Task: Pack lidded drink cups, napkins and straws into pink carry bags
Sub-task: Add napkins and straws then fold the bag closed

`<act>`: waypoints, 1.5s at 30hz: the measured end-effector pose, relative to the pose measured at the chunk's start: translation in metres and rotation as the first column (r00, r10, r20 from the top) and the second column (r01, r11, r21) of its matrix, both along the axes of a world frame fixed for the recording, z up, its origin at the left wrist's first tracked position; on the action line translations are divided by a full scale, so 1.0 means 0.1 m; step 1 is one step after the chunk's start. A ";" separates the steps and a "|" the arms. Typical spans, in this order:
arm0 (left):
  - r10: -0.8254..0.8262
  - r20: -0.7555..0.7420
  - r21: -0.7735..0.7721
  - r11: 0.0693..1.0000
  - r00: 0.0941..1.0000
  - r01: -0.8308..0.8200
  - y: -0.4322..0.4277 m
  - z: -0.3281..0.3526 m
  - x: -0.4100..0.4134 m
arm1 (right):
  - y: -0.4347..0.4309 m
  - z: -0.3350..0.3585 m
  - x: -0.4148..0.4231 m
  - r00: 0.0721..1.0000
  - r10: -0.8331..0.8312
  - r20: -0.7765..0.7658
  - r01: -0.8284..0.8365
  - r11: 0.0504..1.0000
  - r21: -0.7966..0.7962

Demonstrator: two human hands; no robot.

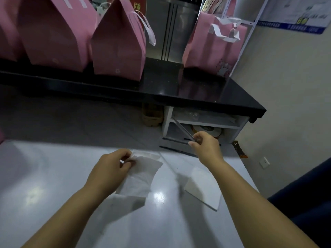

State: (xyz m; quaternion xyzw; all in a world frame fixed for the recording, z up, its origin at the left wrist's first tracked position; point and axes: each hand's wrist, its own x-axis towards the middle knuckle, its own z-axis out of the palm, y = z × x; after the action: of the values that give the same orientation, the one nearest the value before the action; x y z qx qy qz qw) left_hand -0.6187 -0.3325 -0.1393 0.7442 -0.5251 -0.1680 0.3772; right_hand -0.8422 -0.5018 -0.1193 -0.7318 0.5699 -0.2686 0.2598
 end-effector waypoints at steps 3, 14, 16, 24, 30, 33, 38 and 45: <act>-0.016 -0.014 0.001 1.000 1.000 0.016 -0.05 0.02 0.04 | -0.02 -0.01 0.01 1.000 0.024 0.010 -0.024 0.999 0.035; 0.047 0.038 0.058 0.997 0.998 -0.050 0.37 -0.07 0.02 | 0.47 -0.41 0.01 0.836 0.372 -0.403 -0.294 0.924 0.244; 0.075 0.053 0.070 0.994 0.996 -0.079 0.51 -0.11 0.02 | 0.58 -0.50 0.02 0.751 0.422 -0.508 -0.343 0.906 0.246; 0.168 0.099 0.051 0.983 0.981 -0.174 1.00 -0.11 0.16 | 0.90 -0.48 0.20 0.785 0.364 -0.502 -0.372 0.924 0.088; 0.228 0.199 -0.161 0.967 0.953 -0.197 1.43 0.24 0.50 | 1.22 -0.15 0.69 0.883 0.427 -0.197 -0.448 0.891 -0.072; 0.252 0.279 -0.266 0.947 0.927 -0.178 1.68 0.50 0.81 | 1.43 0.05 1.07 0.878 0.472 -0.081 -0.478 0.862 -0.169; 0.299 0.338 -0.406 0.902 0.892 -0.148 2.16 0.90 1.52 | 1.83 0.40 1.89 0.855 0.517 0.040 -0.481 0.820 -0.309; 0.396 0.402 -0.477 0.860 0.826 -0.180 2.66 1.31 2.61 | 2.33 0.85 3.09 0.816 0.574 0.068 -0.495 0.754 -0.433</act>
State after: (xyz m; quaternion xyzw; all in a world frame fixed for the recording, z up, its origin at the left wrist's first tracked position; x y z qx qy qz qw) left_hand -0.3577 -0.0669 -0.0079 0.7354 -0.5048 0.2015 0.4046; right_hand -0.5337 -0.2686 -0.0345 -0.8710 0.2407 -0.3629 0.2275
